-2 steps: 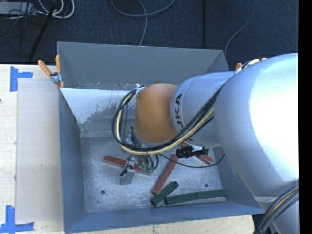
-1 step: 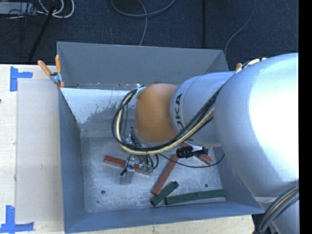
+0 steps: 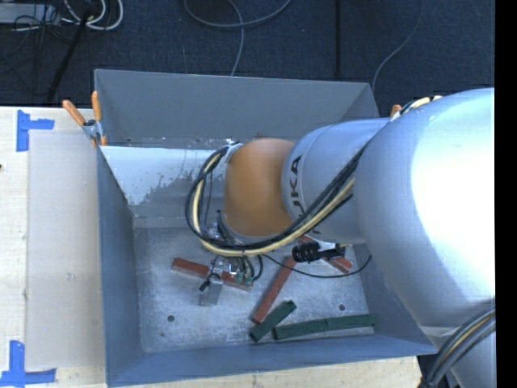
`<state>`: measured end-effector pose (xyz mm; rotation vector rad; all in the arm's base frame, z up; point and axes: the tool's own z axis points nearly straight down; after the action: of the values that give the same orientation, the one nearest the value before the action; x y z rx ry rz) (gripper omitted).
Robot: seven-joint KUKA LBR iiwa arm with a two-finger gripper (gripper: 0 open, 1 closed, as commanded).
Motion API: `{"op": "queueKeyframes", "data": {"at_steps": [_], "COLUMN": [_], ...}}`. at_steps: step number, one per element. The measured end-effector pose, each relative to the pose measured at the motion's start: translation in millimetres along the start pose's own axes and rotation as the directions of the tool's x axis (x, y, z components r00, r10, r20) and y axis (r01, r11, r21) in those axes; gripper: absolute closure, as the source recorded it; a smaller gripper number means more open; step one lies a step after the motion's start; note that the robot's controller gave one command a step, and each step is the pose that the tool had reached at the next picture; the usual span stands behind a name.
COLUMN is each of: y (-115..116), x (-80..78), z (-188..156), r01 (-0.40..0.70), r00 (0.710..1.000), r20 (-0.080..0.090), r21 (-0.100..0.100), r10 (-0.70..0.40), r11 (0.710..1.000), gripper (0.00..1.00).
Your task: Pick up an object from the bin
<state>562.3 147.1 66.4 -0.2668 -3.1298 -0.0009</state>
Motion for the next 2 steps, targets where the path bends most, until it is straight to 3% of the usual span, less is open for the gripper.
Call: {"op": "queueKeyframes", "data": {"at_steps": [2], "y": [-0.5], "x": [-0.3], "z": [0.1], "r01": [-0.012], "r00": [1.000], "r20": [0.000], "r21": [0.000], "r10": [0.012], "r11": [1.000], "gripper": [0.00]}}
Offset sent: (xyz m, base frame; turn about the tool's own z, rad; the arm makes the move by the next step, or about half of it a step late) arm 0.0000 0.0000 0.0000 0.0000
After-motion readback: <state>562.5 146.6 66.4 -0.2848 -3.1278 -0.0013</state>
